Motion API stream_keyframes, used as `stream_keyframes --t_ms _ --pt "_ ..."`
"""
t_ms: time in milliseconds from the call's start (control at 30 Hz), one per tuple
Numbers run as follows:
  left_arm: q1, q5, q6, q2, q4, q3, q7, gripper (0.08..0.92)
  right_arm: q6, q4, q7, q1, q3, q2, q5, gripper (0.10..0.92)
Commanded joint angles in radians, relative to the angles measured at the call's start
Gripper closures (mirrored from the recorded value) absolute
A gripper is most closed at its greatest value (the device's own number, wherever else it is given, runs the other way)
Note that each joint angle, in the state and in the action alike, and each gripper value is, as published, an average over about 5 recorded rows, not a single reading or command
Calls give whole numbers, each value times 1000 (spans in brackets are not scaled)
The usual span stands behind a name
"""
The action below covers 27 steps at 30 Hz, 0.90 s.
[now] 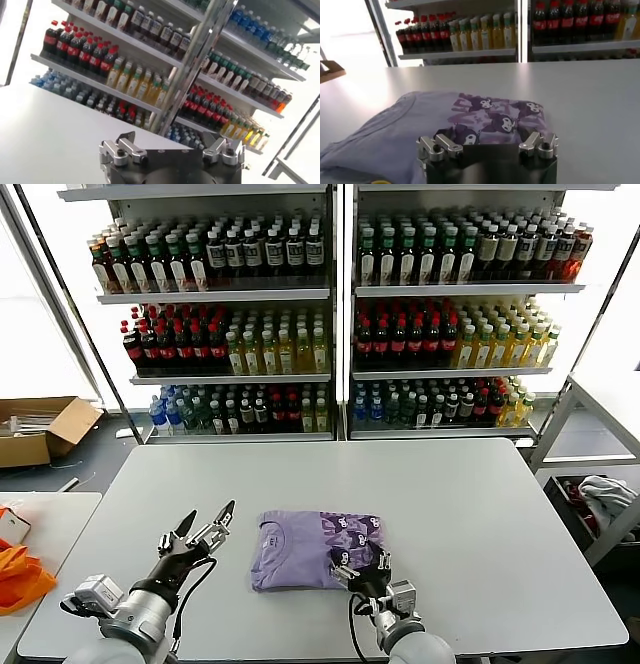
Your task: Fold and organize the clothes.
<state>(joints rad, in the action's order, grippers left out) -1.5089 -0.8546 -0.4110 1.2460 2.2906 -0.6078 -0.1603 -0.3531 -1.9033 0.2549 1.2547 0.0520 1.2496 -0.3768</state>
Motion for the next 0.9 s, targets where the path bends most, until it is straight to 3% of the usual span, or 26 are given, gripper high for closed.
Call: stream_keyframes --t_ms 33,200,400,633,767,900 --pt "6 2 -1 8 -14 9 -2 177 46 -29 36 -23 -41 26 -27 202" --pt "29 3 -7 9 -19 22 -8 177 76 -67 24 -99 -97 64 57 203" --pt "40 5 -9 2 -22 13 -11 177 53 203 28 -221 -185 207 208 203" --pt "28 3 -6 -4 -21 -28 -9 177 17 464 102 -305 -190 328 197 203" --pt "15 -2 -2 -2 -27 -45 -3 177 -2 454 121 -315 -198 315 167 203" --pt "24 -7 -1 0 -33 -50 -1 177 -24 343 133 -306 -215 262 137 203"
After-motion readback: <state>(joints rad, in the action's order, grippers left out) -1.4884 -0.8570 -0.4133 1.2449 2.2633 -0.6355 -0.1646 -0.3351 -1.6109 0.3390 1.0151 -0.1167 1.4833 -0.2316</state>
